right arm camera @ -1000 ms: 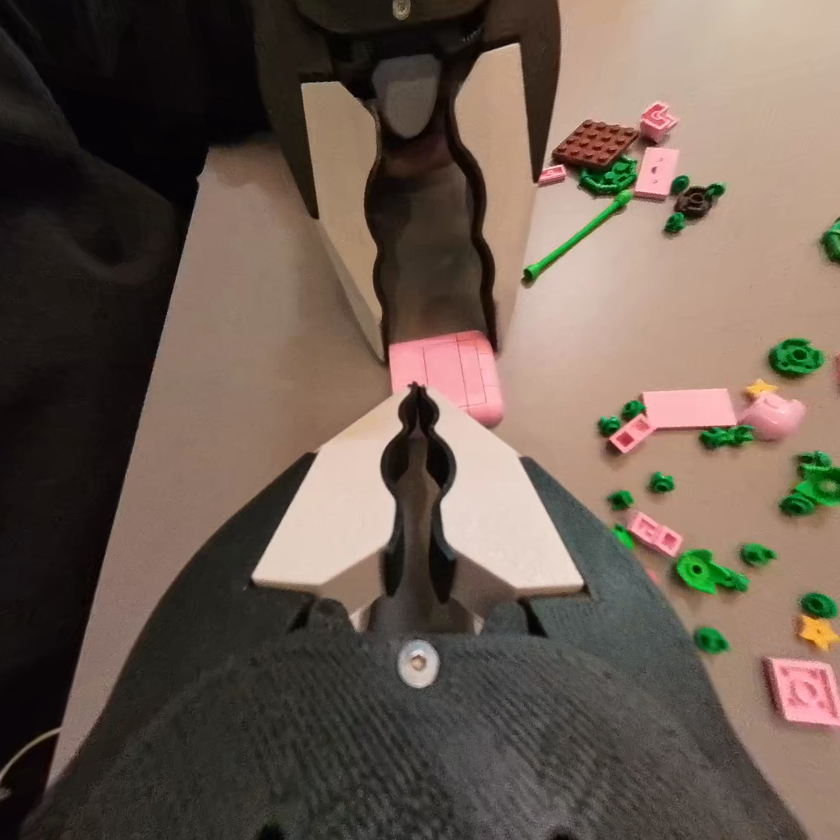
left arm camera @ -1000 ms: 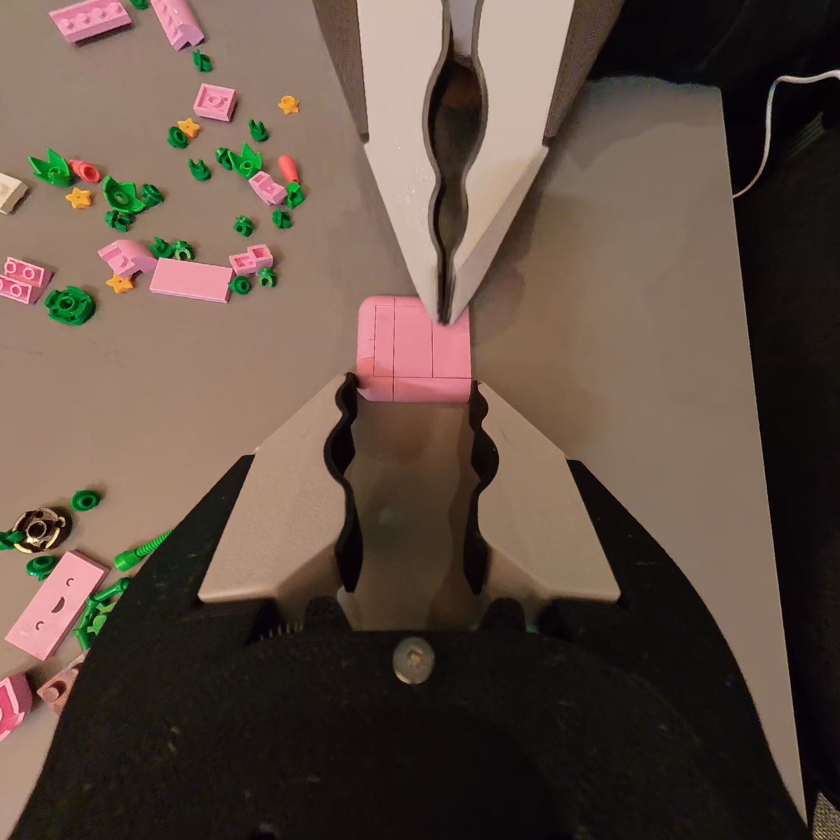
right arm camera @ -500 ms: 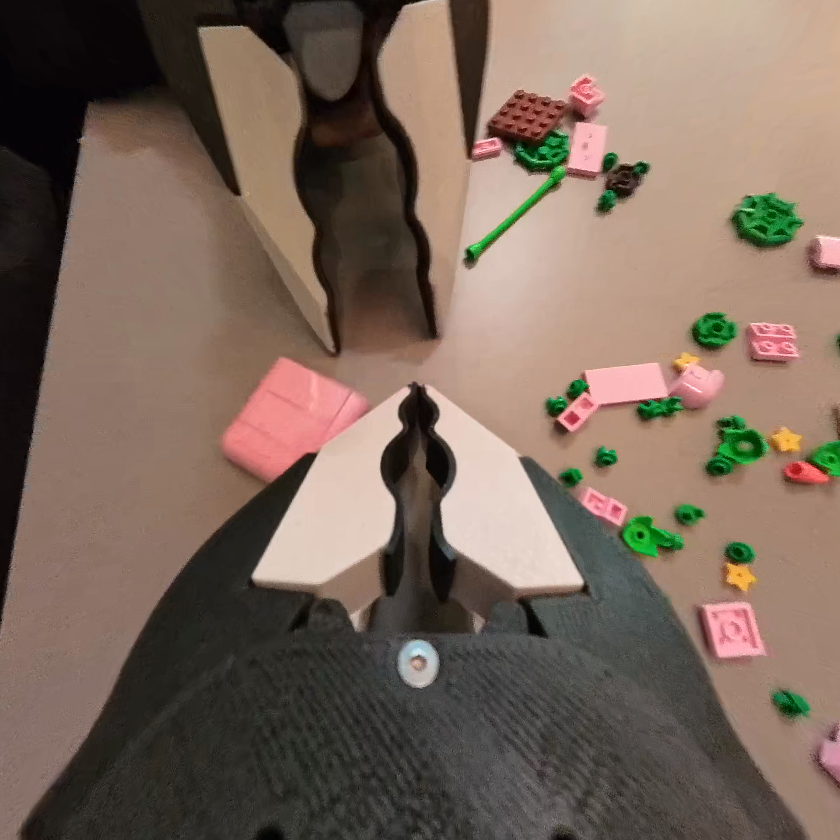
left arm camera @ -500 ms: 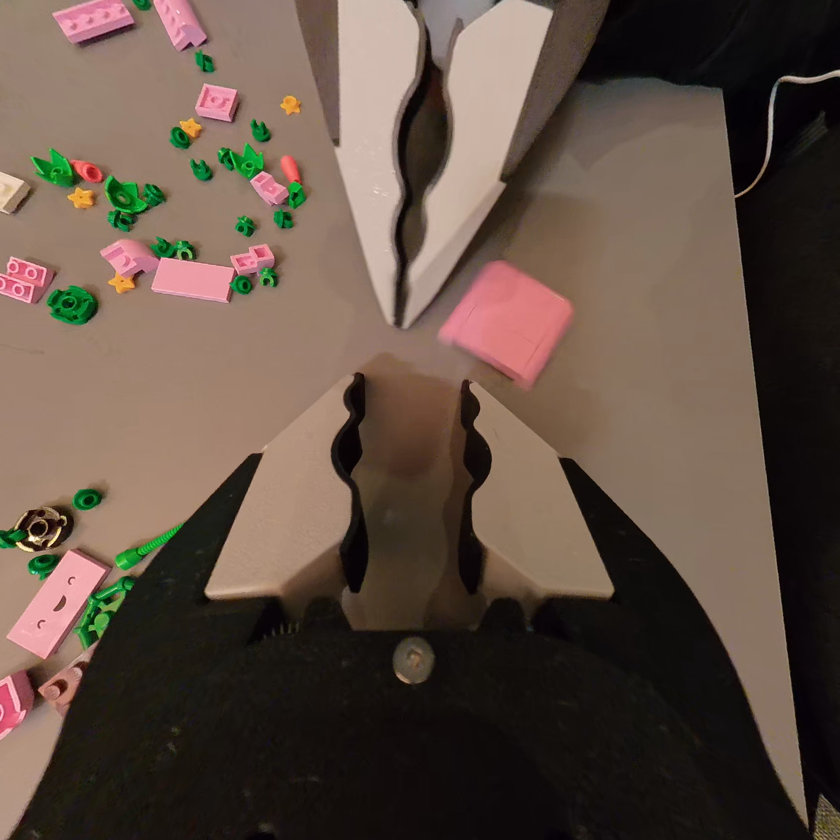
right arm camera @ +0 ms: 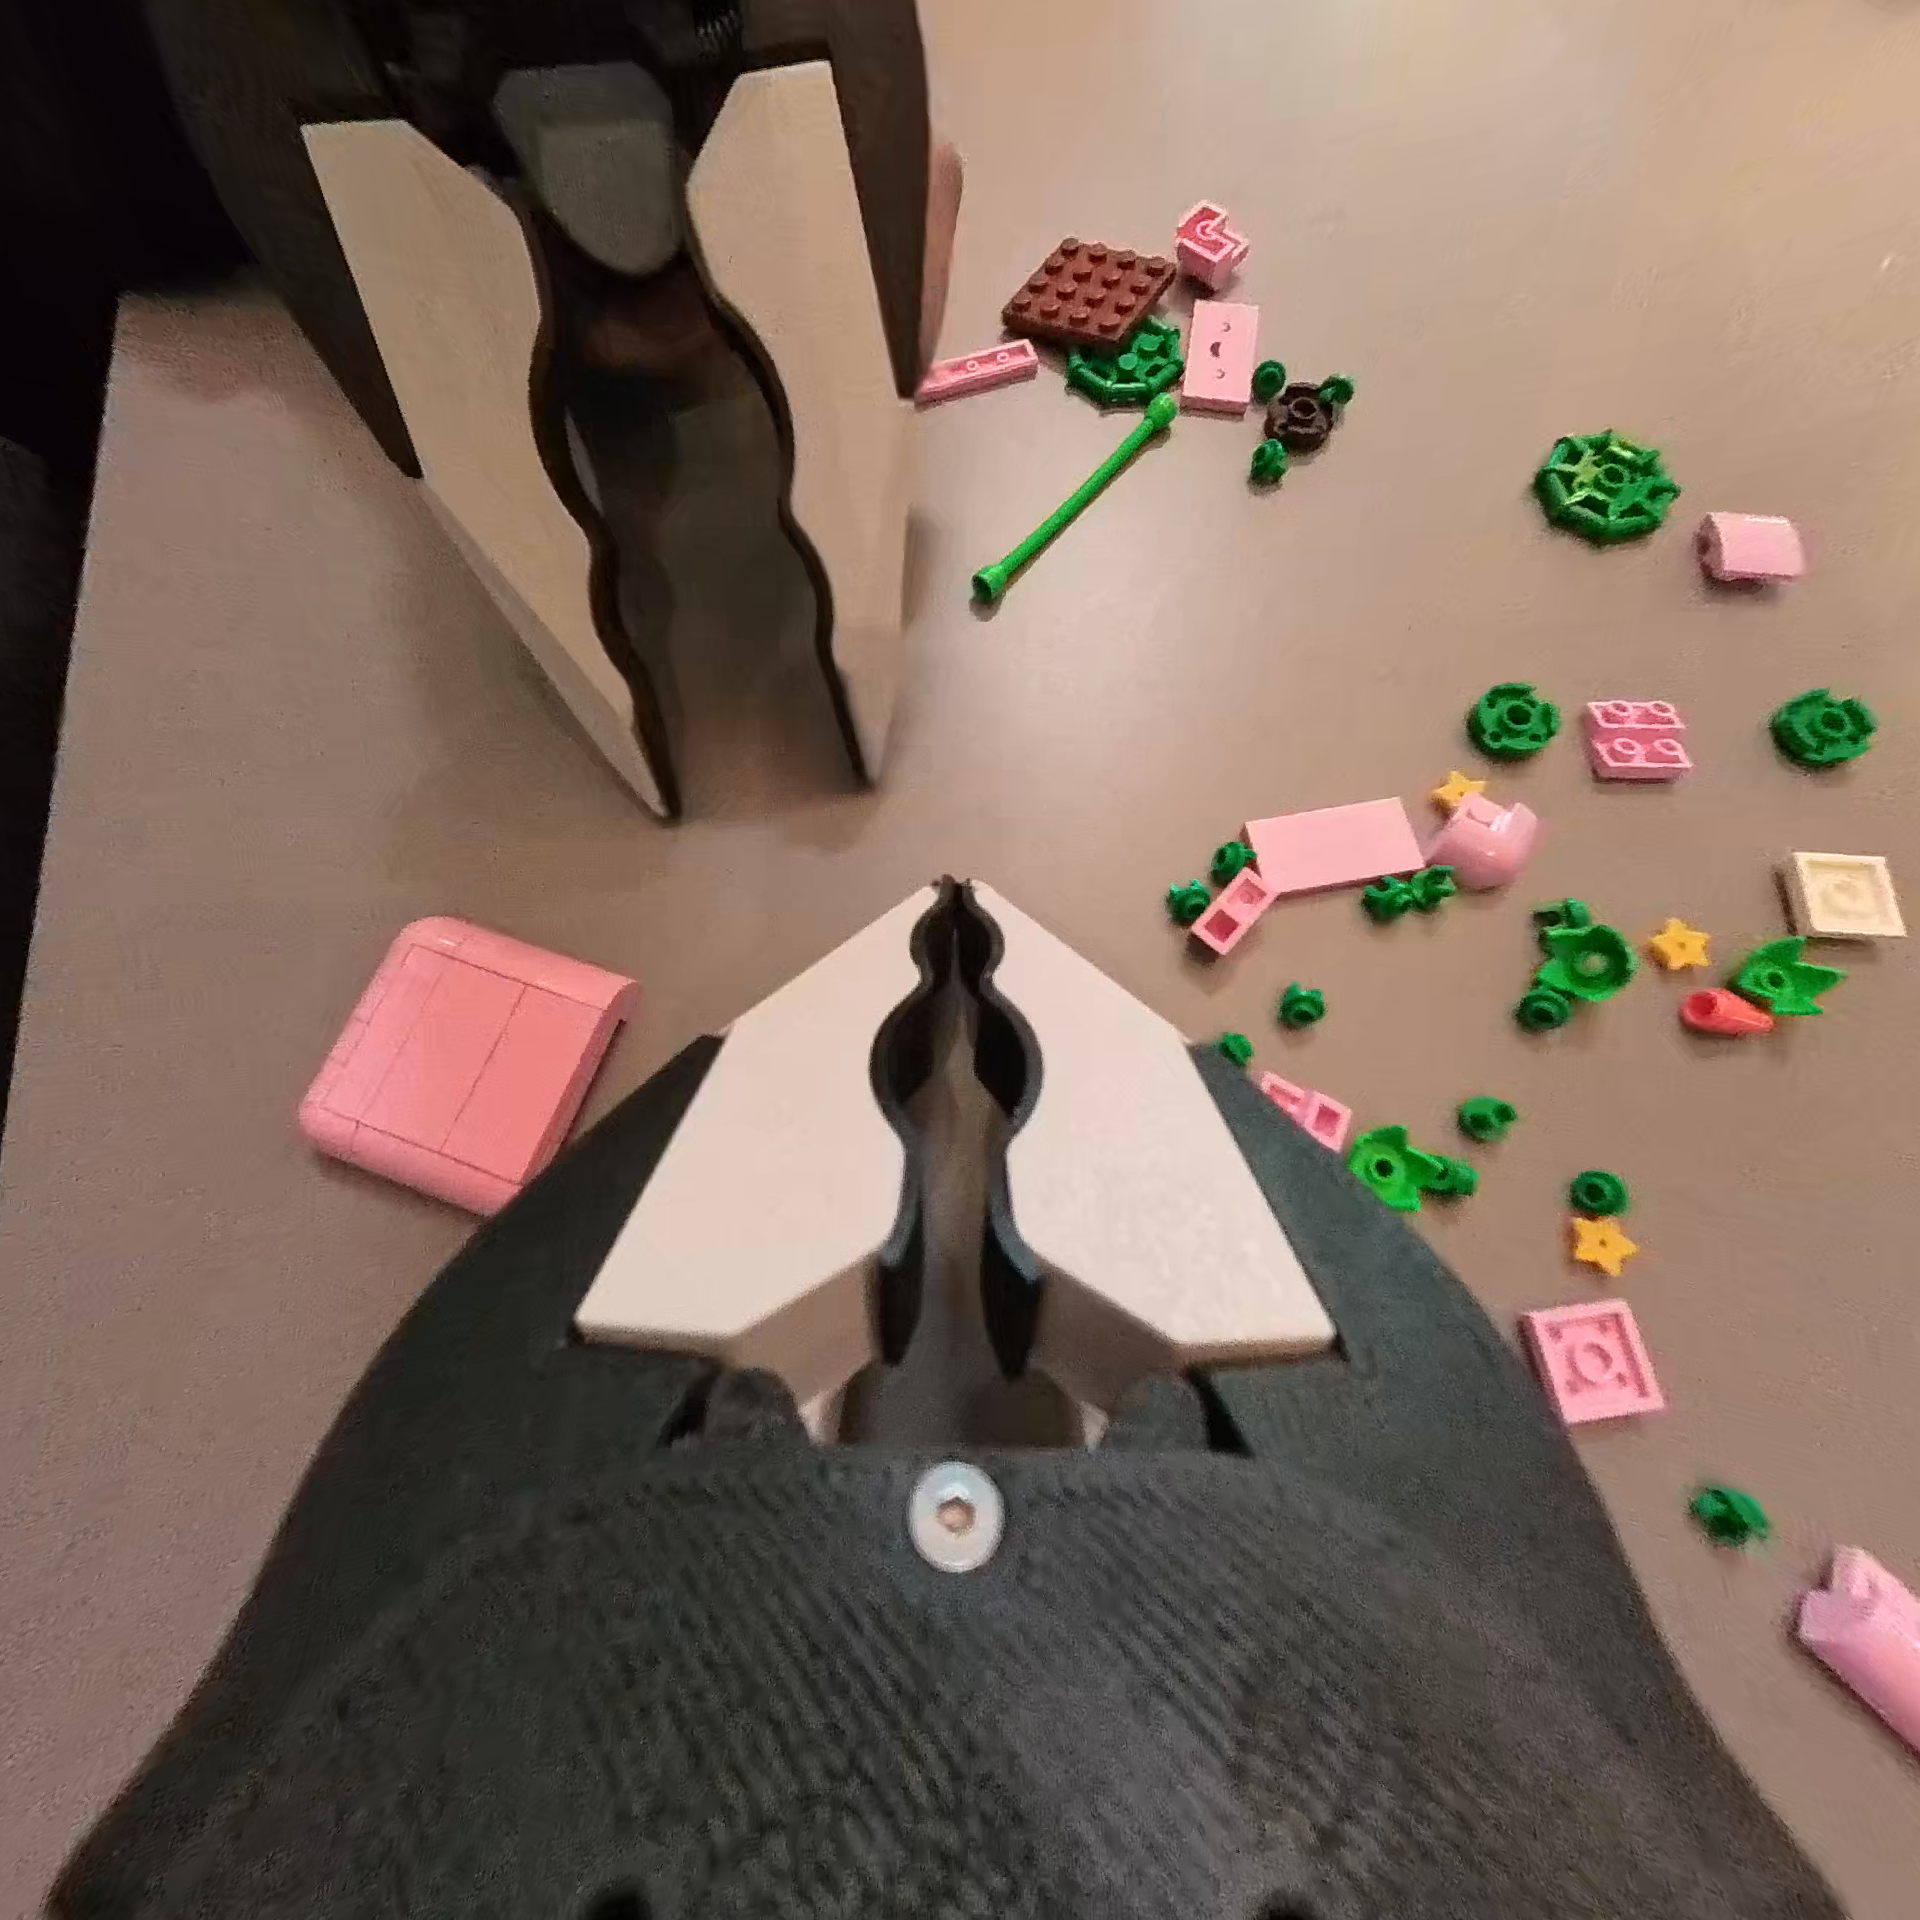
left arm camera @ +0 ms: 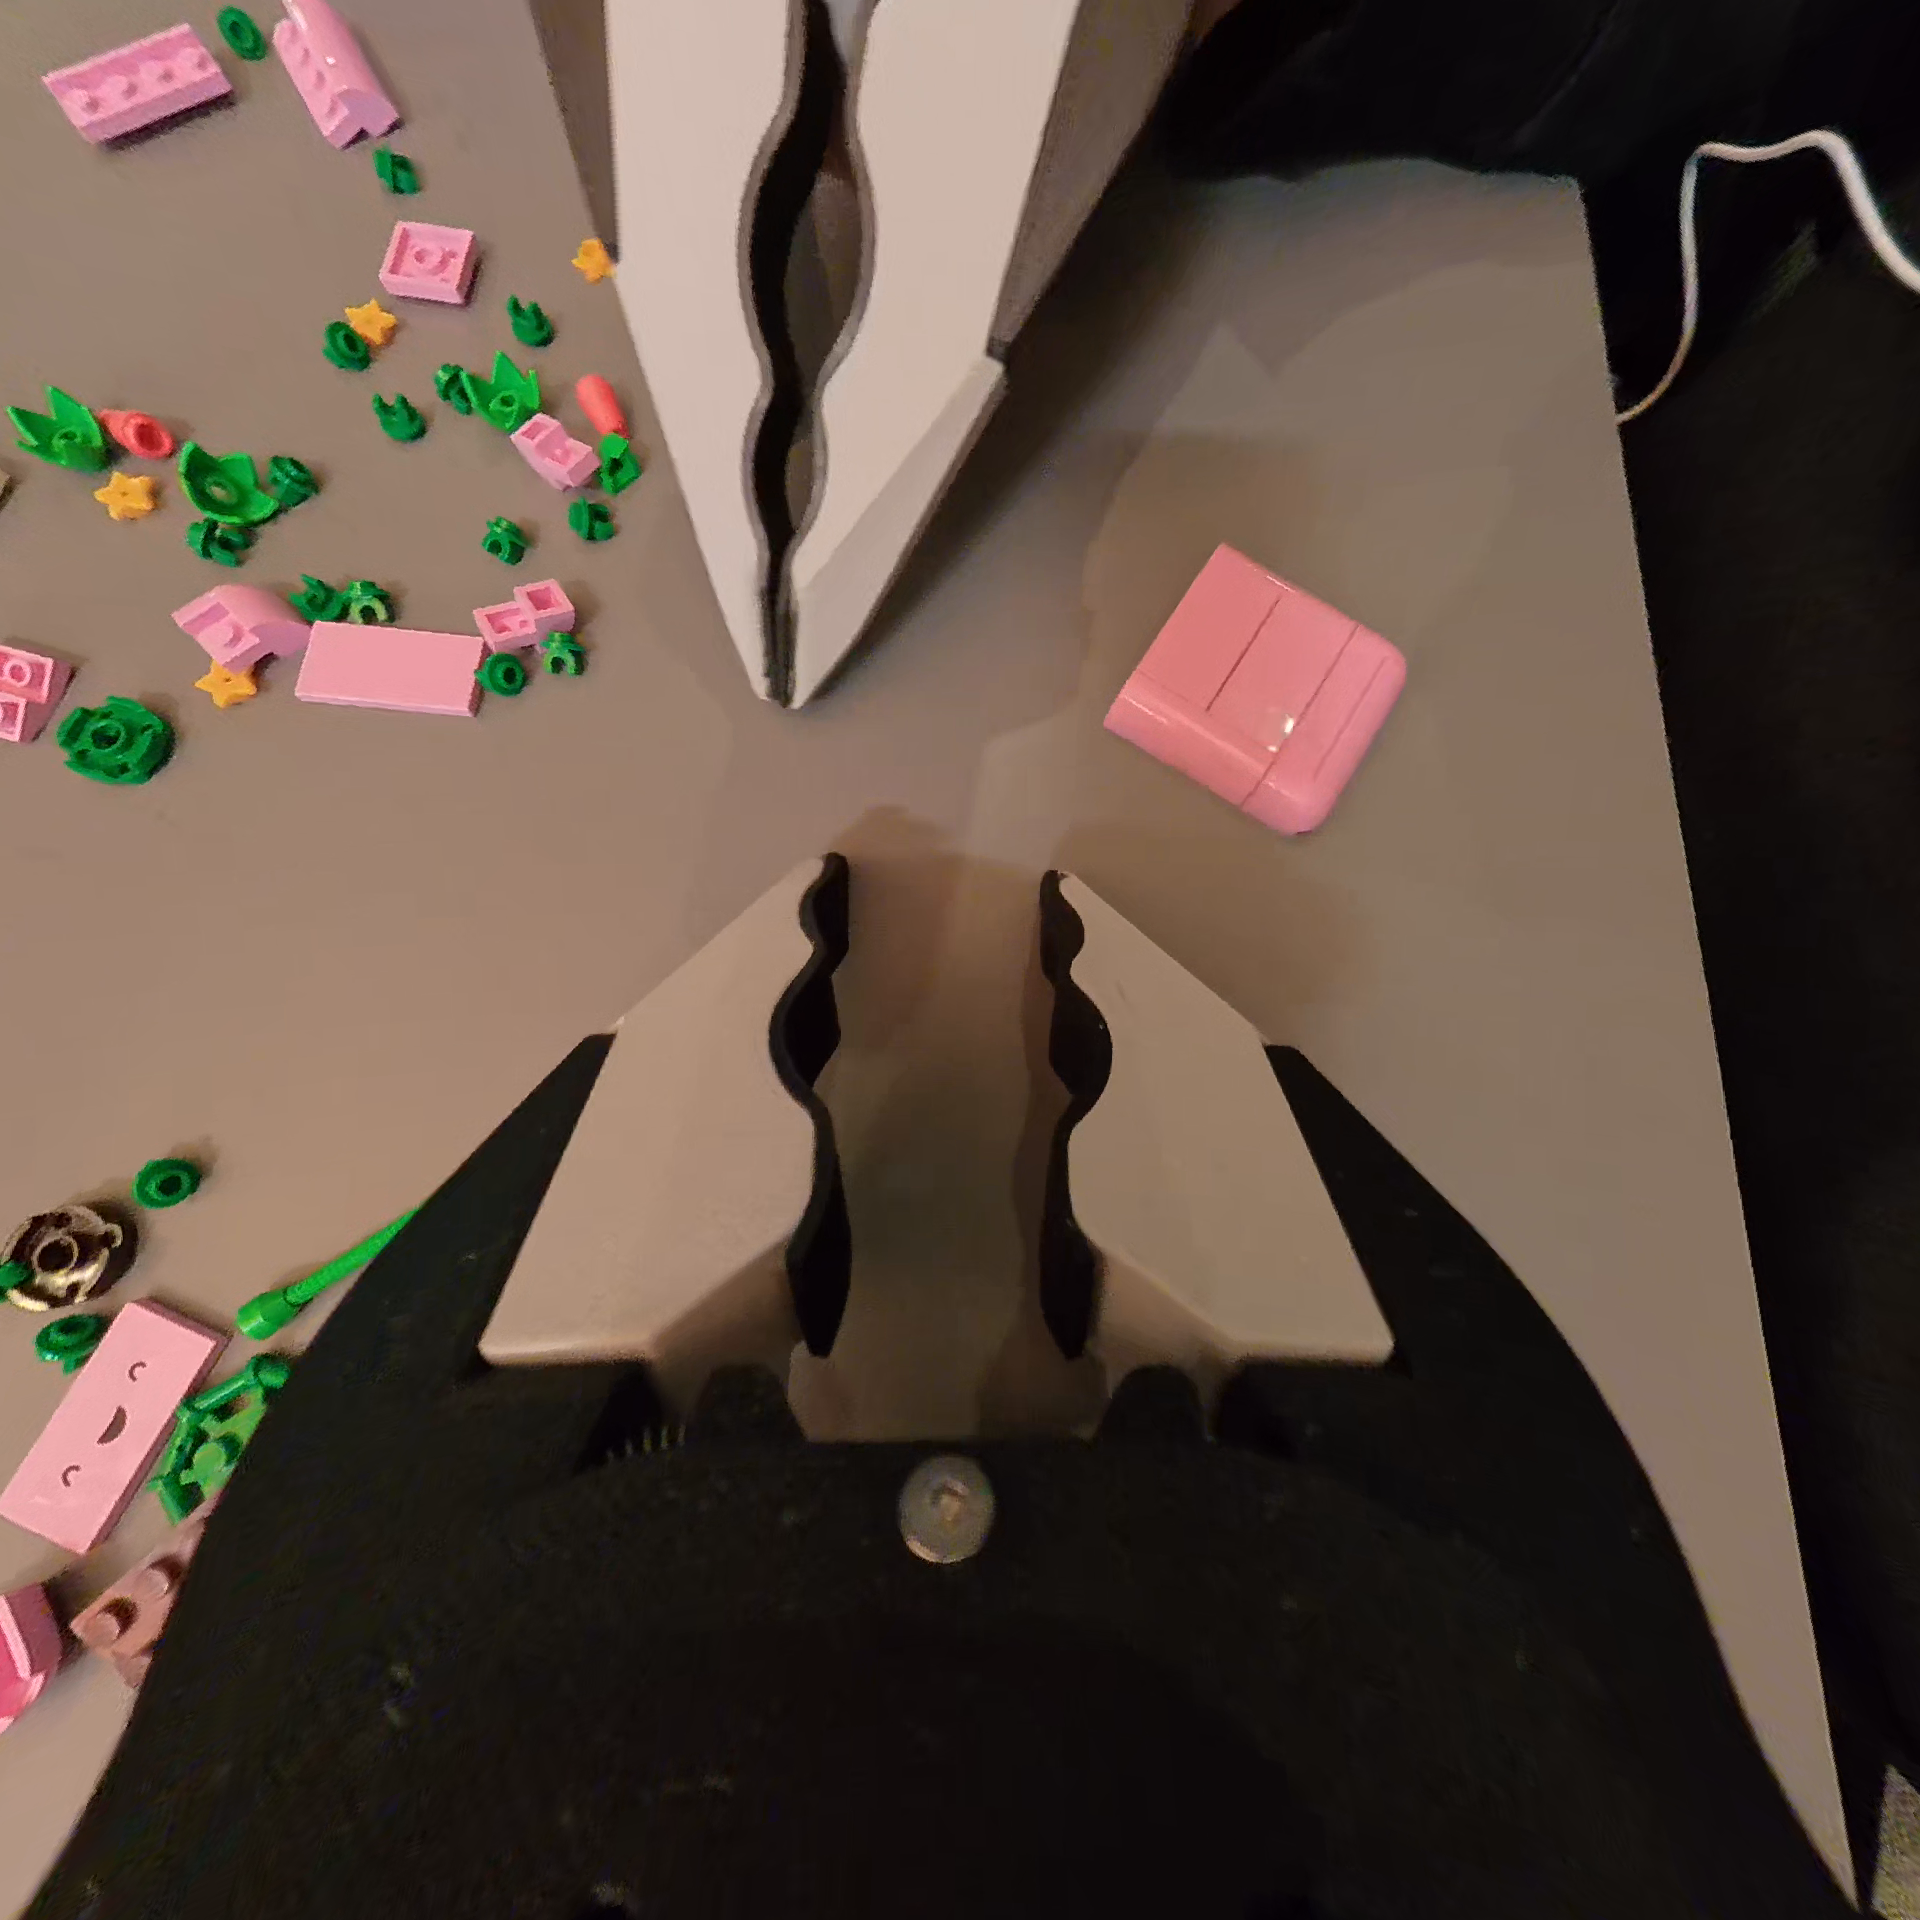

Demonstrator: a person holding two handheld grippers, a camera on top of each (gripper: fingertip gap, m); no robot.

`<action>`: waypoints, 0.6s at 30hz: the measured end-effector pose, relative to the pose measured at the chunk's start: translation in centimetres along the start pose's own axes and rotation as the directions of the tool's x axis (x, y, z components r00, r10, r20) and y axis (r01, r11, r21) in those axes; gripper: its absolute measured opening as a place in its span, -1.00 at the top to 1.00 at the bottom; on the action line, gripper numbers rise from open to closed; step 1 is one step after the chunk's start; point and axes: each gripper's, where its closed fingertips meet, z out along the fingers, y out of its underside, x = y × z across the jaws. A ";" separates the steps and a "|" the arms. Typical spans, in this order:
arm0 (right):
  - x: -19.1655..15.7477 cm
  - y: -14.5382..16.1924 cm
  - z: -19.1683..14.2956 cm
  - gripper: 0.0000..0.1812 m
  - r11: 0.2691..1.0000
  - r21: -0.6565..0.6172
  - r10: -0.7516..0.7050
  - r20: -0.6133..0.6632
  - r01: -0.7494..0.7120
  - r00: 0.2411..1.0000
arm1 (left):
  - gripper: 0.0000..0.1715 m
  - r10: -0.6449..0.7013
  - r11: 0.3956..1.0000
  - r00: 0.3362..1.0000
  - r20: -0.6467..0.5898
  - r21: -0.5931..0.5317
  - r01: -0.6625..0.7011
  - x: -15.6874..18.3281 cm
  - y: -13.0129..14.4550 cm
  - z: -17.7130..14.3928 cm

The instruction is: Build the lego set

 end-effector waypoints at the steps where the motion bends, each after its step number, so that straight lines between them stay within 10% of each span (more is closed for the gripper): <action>1: -0.1 -0.1 -0.1 1.00 1.000 0.005 0.005 0.008 -0.005 1.000 | 0.60 0.007 1.000 1.000 -0.011 0.006 -0.007 0.3 -0.1 0.0; 18: 0.4 0.4 -0.6 1.00 0.999 -0.009 0.037 0.016 -0.037 0.999 | -0.02 0.099 0.993 0.995 -0.034 0.074 -0.096 5.6 -4.1 3.0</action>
